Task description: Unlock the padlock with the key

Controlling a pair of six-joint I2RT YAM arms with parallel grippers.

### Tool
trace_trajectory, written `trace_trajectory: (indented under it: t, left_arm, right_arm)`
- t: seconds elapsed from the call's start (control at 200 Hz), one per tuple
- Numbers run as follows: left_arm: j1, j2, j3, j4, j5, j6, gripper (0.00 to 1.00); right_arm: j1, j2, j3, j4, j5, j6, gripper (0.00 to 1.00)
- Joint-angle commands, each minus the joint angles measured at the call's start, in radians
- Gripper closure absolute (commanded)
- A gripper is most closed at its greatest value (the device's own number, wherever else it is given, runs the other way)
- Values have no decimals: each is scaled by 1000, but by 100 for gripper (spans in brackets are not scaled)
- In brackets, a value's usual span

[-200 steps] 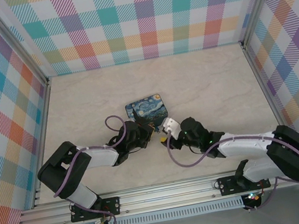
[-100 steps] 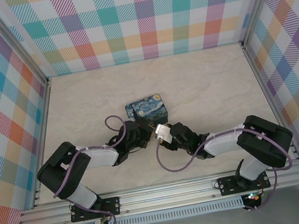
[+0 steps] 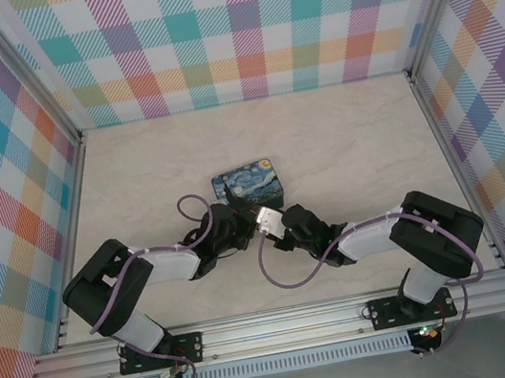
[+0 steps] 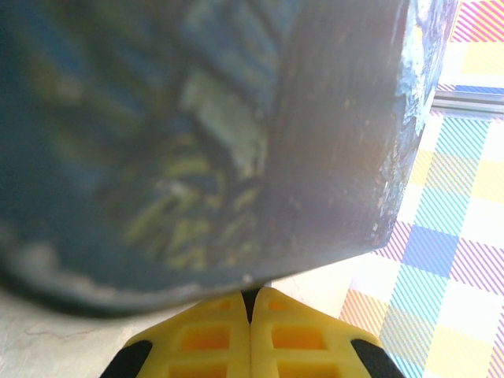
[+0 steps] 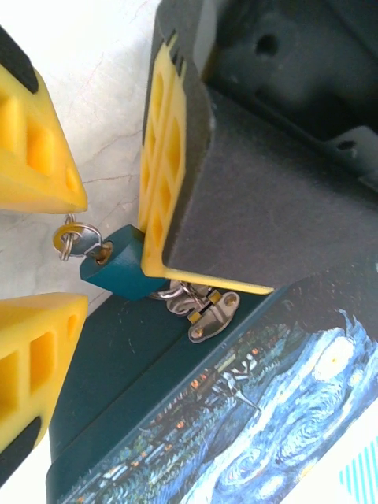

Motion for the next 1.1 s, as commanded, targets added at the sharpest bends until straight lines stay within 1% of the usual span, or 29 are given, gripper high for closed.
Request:
trace_trajectory:
  t: [0.0,0.455,0.54,0.665,0.78,0.9,1.095]
  left_arm:
    - [-17,-16,17,-19,6,0,94]
    - [-17,-22,15,-17,5,1,94]
    - [-17,-22,15,-18,6,0,94]
    - [-18,-19,15,-20,7,0,94]
    - [-16,-19,15,-19,7,0,94]
    - [-17,-17,15,-21,7,0,94]
    - [-17,-8,16,-20,10,0,94]
  right_arm:
    - [7,11,29,39,12,11,69]
    - [7,55,55,39,49,18,80]
    - [7,61,58,37,61,24,84]
    - [5,67,66,29,66,38,94]
    - [6,67,69,17,58,53,99]
    - [1,52,70,-3,23,86,100]
    - [-31,25,62,-22,-119,204,100]
